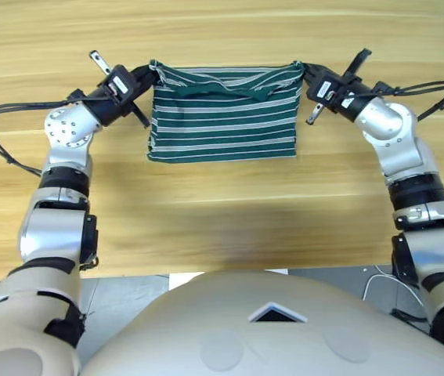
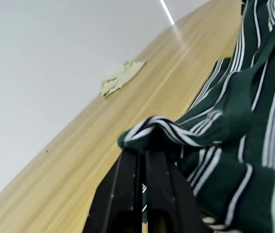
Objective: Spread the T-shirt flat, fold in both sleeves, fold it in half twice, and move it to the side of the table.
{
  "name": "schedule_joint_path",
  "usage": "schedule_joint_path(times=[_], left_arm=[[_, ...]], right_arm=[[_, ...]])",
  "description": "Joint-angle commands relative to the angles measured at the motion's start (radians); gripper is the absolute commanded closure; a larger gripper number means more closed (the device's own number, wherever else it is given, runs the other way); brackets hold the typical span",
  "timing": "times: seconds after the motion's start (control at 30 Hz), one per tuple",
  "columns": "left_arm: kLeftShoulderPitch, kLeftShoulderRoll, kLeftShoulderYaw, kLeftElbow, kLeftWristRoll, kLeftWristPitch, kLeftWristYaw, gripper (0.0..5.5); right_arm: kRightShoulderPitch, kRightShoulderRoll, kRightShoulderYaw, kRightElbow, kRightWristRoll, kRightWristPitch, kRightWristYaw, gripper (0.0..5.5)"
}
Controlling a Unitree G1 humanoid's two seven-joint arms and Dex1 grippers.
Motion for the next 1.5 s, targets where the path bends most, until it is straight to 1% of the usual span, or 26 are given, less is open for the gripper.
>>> schedule_joint_path(times=[0.03,0.27,0.5,0.53,0.6,0.63,0.67,0.7,0.73,0.83,0.9,0.93,0.97,1.03,1.1,1.13,1.17,1.23,1.27,1.3,1.33,1.4,1.5], left_arm=[[-0.081,-0.016,-0.033,0.089,0.102,0.023,0.106,5.48],[-0.157,-0.052,-0.065,0.207,0.223,0.133,0.269,5.48],[-0.164,-0.09,-0.046,0.265,0.243,0.301,0.297,5.48],[-0.163,-0.094,-0.039,0.268,0.238,0.326,0.298,5.5],[-0.162,-0.101,-0.011,0.273,0.215,0.37,0.283,5.5],[-0.166,-0.106,0.007,0.274,0.202,0.392,0.273,5.21],[-0.172,-0.11,0.024,0.275,0.191,0.414,0.266,5.11],[-0.182,-0.113,0.046,0.276,0.174,0.439,0.263,5.0],[-0.193,-0.116,0.069,0.276,0.155,0.465,0.264,4.76],[-0.238,-0.117,0.165,0.278,0.085,0.545,0.3,4.33],[-0.274,-0.114,0.237,0.276,0.03,0.578,0.32,4.0],[-0.294,-0.115,0.297,0.274,-0.026,0.595,0.3,3.8],[-0.319,-0.116,0.381,0.271,-0.11,0.62,0.263,3.75],[-0.35,-0.116,0.504,0.267,-0.233,0.663,0.2,3.43],[-0.364,-0.105,0.596,0.265,-0.323,0.702,0.169,3.4],[-0.367,-0.099,0.633,0.263,-0.358,0.717,0.157,3.4],[-0.366,-0.095,0.654,0.261,-0.377,0.72,0.144,3.4],[-0.35,-0.093,0.657,0.252,-0.376,0.694,0.108,3.4],[-0.335,-0.094,0.646,0.246,-0.363,0.668,0.088,3.4],[-0.317,-0.096,0.628,0.239,-0.345,0.635,0.071,3.4],[-0.302,-0.099,0.614,0.234,-0.331,0.608,0.057,3.4],[-0.271,-0.106,0.59,0.222,-0.31,0.548,0.031,3.4],[-0.241,-0.107,0.557,0.207,-0.282,0.48,0.011,3.4]], right_arm=[[-0.071,0.039,0.029,0.138,-0.042,-0.01,-0.056,5.5],[-0.165,0.119,0.074,0.397,-0.078,-0.048,-0.13,5.5],[-0.21,0.178,0.07,0.563,-0.061,-0.083,-0.204,5.5],[-0.211,0.183,0.06,0.573,-0.05,-0.089,-0.21,5.18],[-0.218,0.198,0.026,0.588,-0.007,-0.096,-0.211,4.9],[-0.222,0.205,0.005,0.594,0.016,-0.1,-0.21,4.76],[-0.226,0.211,-0.016,0.598,0.039,-0.103,-0.208,4.59],[-0.233,0.218,-0.044,0.601,0.069,-0.105,-0.207,4.49],[-0.24,0.225,-0.074,0.604,0.1,-0.106,-0.209,4.23],[-0.275,0.254,-0.188,0.626,0.215,-0.089,-0.231,3.76],[-0.286,0.269,-0.215,0.648,0.238,-0.078,-0.245,3.37],[-0.287,0.277,-0.223,0.654,0.246,-0.081,-0.24,3.15],[-0.281,0.284,-0.226,0.651,0.251,-0.095,-0.225,3.09],[-0.265,0.293,-0.227,0.635,0.259,-0.131,-0.176,2.74],[-0.222,0.294,-0.208,0.579,0.274,-0.206,-0.061,2.38],[-0.191,0.29,-0.19,0.54,0.28,-0.247,0.008,2.24],[-0.146,0.277,-0.162,0.482,0.286,-0.286,0.091,1.98],[-0.062,0.227,-0.1,0.374,0.255,-0.351,0.195,1.62],[-0.038,0.196,-0.075,0.342,0.217,-0.362,0.203,1.48],[-0.026,0.161,-0.05,0.326,0.159,-0.358,0.18,1.25],[-0.021,0.132,-0.028,0.319,0.101,-0.343,0.147,1.21],[-0.032,0.062,0.061,0.33,-0.115,-0.256,-0.023,1.21],[-0.026,-0.002,0.158,0.311,-0.305,-0.159,-0.15,1.21]])
